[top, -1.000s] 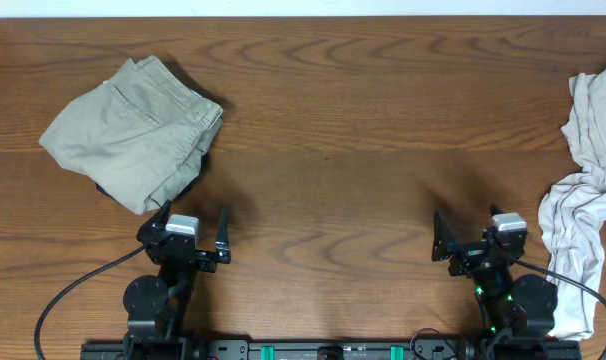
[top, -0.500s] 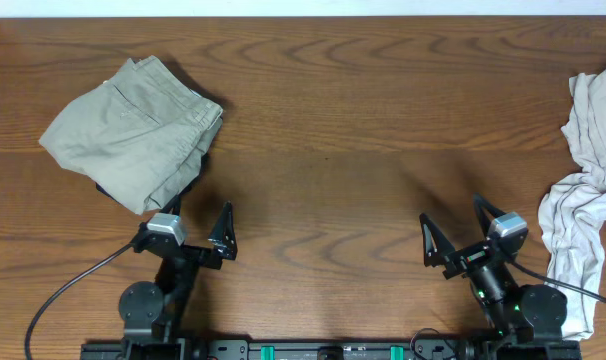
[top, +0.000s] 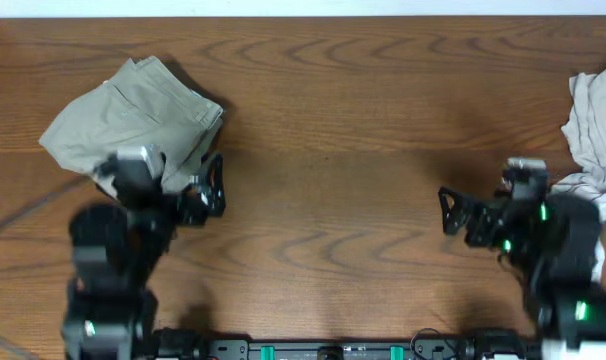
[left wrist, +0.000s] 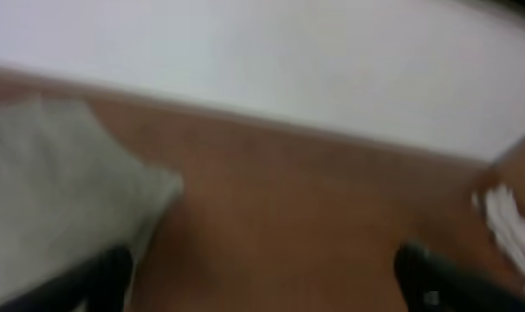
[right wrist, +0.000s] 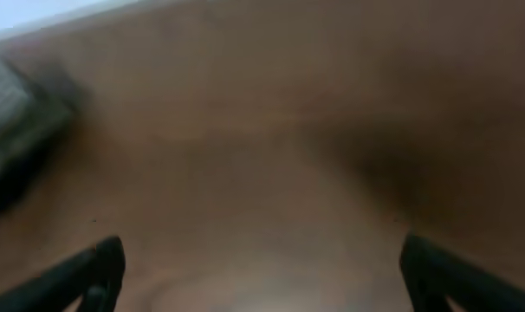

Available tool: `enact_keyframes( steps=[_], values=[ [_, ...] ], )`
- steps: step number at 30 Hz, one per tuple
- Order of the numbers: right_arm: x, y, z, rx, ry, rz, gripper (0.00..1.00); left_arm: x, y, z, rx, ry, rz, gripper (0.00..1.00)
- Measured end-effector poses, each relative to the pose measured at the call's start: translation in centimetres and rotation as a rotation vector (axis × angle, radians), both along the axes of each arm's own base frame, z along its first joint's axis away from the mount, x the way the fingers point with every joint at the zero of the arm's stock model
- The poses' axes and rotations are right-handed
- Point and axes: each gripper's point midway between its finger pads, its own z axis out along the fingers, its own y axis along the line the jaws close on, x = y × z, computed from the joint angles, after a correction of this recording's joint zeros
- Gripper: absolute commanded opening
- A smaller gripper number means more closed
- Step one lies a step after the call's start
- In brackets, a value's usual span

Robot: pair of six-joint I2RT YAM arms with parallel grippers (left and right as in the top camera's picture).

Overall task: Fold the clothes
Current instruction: 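Reach the right gripper to the white shirt and grasp it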

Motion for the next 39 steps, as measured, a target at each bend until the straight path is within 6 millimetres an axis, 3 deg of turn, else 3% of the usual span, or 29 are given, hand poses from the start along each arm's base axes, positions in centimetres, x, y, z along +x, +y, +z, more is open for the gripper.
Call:
enact_keyframes(
  steps=[5,9,12,16,18,22,25,31,35,39],
  values=[
    [2.5,0.1,-0.7,-0.042,0.268,0.061,0.99,1.9,-0.1,-1.0,0.034,0.291,-0.015,0.98],
    [3.8,0.8,-2.0,-0.008,0.393,0.104,0.99,3.5,-0.1,-1.0,0.049,0.402,-0.024,0.98],
    [4.4,-0.7,-3.9,0.013,0.491,0.006,0.99,4.1,-0.3,-1.9,0.052,0.450,-0.036,0.98],
    [4.7,-6.1,-5.8,0.059,0.575,-0.247,0.99,3.8,-0.7,-2.9,0.039,0.499,-0.058,0.98],
    [4.2,-10.4,-6.6,0.083,0.606,-0.421,0.99,3.6,-0.8,-2.9,0.033,0.504,-0.067,0.98],
    [1.8,-18.3,-8.4,0.120,0.670,-0.732,0.95,3.6,-0.9,-2.9,0.029,0.504,-0.072,0.98],
    [0.0,-22.7,-9.9,0.140,0.697,-0.900,0.91,3.6,-1.0,-2.9,0.028,0.503,-0.075,0.98],
    [-1.3,-28.2,-12.3,0.169,0.684,-1.079,0.79,3.6,-1.0,-2.9,0.028,0.503,-0.075,0.98],
    [-1.1,-29.8,-14.2,0.179,0.690,-1.117,0.76,3.6,-1.0,-2.9,0.028,0.502,-0.075,0.98],
    [-0.3,-30.7,-16.1,0.183,0.691,-1.123,0.67,3.6,-1.0,-2.9,0.028,0.503,-0.075,0.98]
  ],
)
